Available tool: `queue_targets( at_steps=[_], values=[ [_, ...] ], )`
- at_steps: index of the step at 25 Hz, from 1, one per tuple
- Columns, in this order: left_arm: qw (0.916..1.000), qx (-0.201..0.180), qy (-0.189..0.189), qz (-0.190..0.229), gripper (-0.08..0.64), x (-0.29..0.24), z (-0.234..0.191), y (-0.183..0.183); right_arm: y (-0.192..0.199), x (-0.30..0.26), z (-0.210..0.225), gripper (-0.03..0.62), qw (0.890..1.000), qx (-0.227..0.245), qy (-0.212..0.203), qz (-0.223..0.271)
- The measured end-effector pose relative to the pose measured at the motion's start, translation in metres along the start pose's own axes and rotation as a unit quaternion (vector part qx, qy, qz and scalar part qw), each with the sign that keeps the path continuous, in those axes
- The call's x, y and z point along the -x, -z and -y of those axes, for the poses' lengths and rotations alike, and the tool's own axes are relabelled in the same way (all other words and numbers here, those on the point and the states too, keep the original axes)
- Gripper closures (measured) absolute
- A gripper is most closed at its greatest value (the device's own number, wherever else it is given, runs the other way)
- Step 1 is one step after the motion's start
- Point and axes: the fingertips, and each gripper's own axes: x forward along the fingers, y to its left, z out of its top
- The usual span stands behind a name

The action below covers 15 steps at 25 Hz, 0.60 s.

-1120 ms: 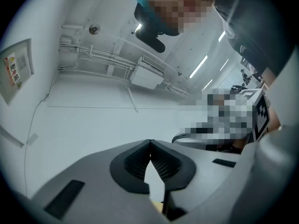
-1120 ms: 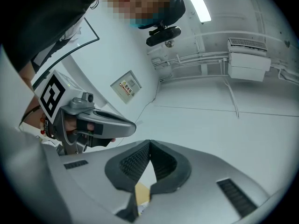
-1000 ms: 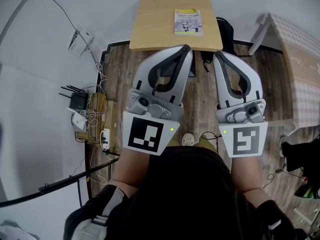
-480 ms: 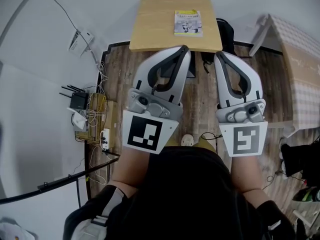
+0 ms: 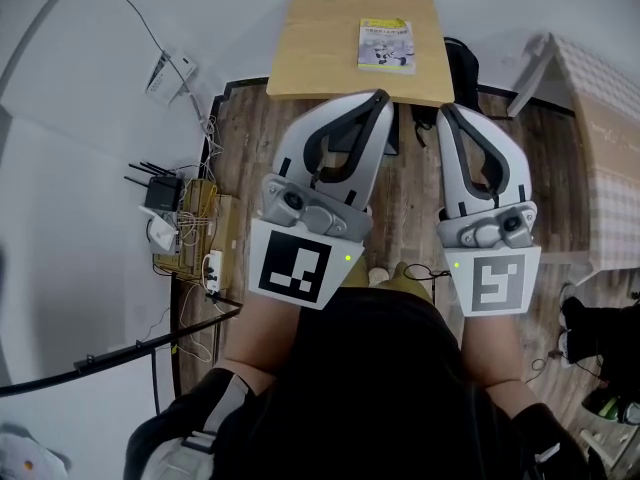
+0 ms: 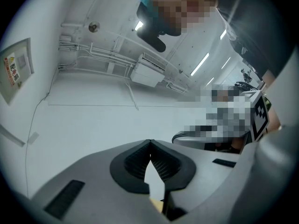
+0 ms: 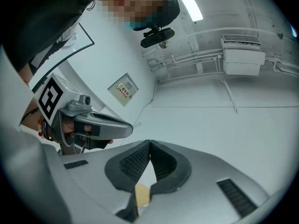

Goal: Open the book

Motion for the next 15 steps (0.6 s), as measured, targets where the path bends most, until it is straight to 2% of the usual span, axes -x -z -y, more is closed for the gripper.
queue_targets(
  at_steps=[15],
  values=[
    [0.9999,-0.006,-0.015,0.002,0.549,-0.032,-0.04,0.039,0.046,-0.05,0.013,0.563,1.0,-0.011,-0.005,-0.009]
  ],
)
